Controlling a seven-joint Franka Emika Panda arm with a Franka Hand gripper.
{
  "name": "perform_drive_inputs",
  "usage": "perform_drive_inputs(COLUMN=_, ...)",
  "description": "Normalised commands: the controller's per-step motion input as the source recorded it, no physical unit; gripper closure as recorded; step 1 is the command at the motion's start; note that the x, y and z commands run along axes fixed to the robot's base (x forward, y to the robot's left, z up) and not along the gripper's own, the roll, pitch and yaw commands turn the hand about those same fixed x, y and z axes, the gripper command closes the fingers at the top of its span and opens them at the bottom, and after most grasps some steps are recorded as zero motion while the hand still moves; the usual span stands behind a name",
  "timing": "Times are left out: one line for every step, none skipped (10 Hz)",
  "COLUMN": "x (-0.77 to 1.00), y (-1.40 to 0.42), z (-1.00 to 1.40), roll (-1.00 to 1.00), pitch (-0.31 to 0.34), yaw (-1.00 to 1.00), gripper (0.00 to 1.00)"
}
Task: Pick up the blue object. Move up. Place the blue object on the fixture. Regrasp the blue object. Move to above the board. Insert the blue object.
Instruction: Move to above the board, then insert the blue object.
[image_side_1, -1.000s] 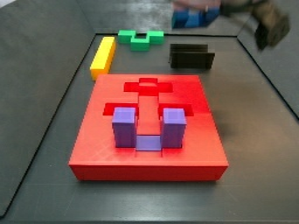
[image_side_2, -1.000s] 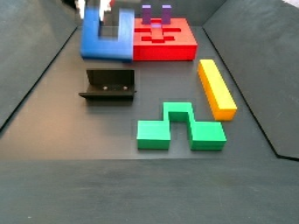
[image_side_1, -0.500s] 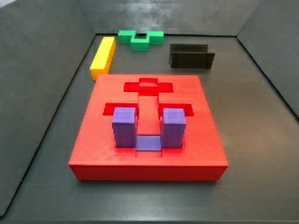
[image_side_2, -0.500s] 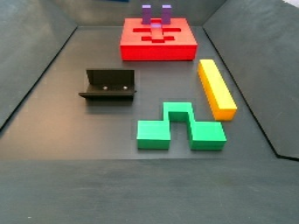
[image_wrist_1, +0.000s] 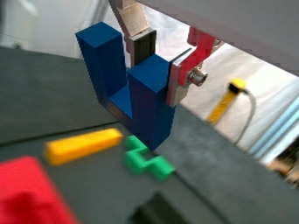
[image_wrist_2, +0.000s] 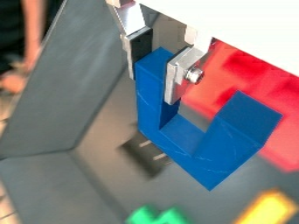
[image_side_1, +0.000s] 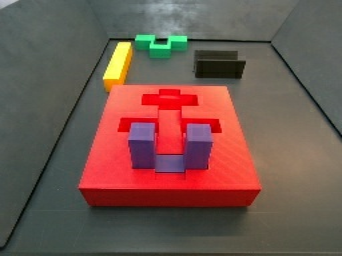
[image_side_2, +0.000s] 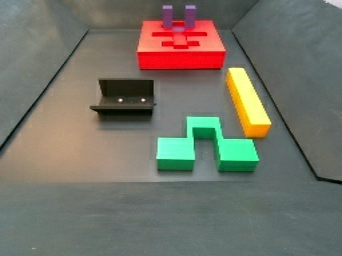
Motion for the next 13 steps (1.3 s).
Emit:
perform_drive_inputs(x=-0.82, y=-0.83, z=0.18, roll=-1.00, pitch=0.117, yaw=-0.07, gripper=1.00)
perform_drive_inputs(x=-0.36, y=-0.33, z=0.06, roll=-1.00, pitch=0.123, yaw=-0.06, gripper=1.00)
perform_drive_inputs(x=-0.19, y=-0.17, z=0.03, roll=-1.00, pitch=0.124, yaw=-0.05, gripper=1.00)
perform_drive_inputs(x=-0.12, y=-0.07, z=0.03, roll=-1.00, pitch=0.113, yaw=-0.04, gripper=1.00)
perform_drive_inputs(x=-0.09, y=-0.01, z=0.00, roll=-1.00, pitch=0.100, yaw=-0.03, gripper=1.00)
perform_drive_inputs(x=-0.07, y=0.03, z=0.01, roll=-1.00, pitch=0.085, yaw=-0.02, gripper=1.00)
perform_drive_inputs(x=-0.07, y=0.03, z=0.00, roll=-0.89, pitch=0.053, yaw=-0.01, gripper=1.00)
perform_drive_inputs(x=-0.06, y=0.03, z=0.00, roll=-0.59, pitch=0.017, yaw=0.00, gripper=1.00)
perform_drive_inputs(x=-0.05, y=0.02, z=0.00, roll=-0.45, pitch=0.000, yaw=-0.01, gripper=1.00)
perform_drive_inputs(x=-0.04, y=0.02, z=0.00, roll=-0.26, pitch=-0.012, yaw=-0.01, gripper=1.00)
perform_drive_inputs(x=0.00, y=0.00, z=0.00, roll=-0.01, pitch=0.000, yaw=0.00, gripper=1.00)
perform_drive_inputs(x=0.17, y=0.00, z=0.00, roll=-0.08, pitch=0.000, yaw=0.00, gripper=1.00)
perform_drive_inputs(x=0.41, y=0.10, z=-0.04, roll=-0.14, pitch=-0.039, yaw=-0.10, gripper=1.00)
